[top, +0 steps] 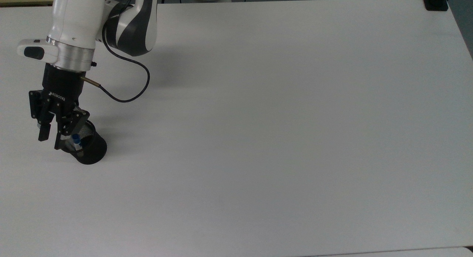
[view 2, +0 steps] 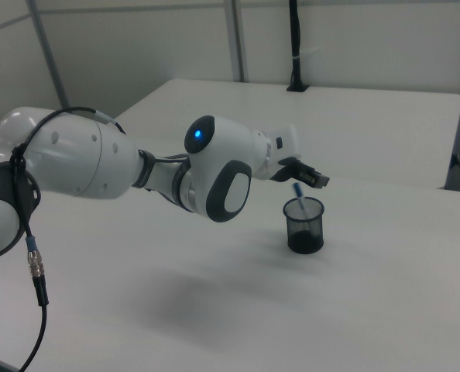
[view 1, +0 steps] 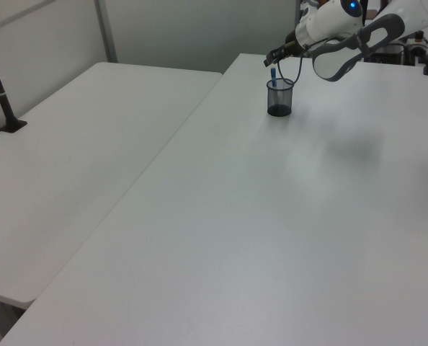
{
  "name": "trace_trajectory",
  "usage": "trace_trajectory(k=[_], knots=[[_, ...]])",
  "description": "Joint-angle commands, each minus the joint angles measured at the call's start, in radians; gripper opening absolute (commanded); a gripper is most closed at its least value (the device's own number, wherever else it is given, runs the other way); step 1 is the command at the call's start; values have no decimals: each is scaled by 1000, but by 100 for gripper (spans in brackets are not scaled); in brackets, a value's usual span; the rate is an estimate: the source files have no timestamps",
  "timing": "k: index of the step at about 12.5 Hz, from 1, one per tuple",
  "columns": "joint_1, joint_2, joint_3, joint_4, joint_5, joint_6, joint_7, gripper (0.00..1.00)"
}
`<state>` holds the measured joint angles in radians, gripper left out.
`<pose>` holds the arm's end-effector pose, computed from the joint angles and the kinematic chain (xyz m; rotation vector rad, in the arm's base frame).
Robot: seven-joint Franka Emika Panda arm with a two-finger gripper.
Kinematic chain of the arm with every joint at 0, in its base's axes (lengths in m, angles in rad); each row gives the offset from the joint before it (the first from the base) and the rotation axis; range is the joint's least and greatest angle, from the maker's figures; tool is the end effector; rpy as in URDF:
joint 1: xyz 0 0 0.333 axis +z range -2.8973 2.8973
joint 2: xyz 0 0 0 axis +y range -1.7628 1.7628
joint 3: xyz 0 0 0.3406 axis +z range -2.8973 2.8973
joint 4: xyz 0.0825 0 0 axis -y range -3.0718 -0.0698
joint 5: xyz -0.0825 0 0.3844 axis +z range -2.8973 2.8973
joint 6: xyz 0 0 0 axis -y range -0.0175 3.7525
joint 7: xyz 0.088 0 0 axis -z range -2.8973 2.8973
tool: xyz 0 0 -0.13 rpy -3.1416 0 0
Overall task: Insert the marker
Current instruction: 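Lower the marker into the cup and open the gripper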
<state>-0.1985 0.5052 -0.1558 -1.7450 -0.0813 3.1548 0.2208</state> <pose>0.7068 -0.2326 0.4055 2.6278 -0.5839 1.3002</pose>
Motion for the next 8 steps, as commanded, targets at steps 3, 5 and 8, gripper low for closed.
trace_trajectory(k=[3,5,8], knots=[[54,-43,-10,-11,6,-138,26,100],[65,-127,-1,-5,6,-391,38,100],[152,-233,7,57,11,-878,28,100]])
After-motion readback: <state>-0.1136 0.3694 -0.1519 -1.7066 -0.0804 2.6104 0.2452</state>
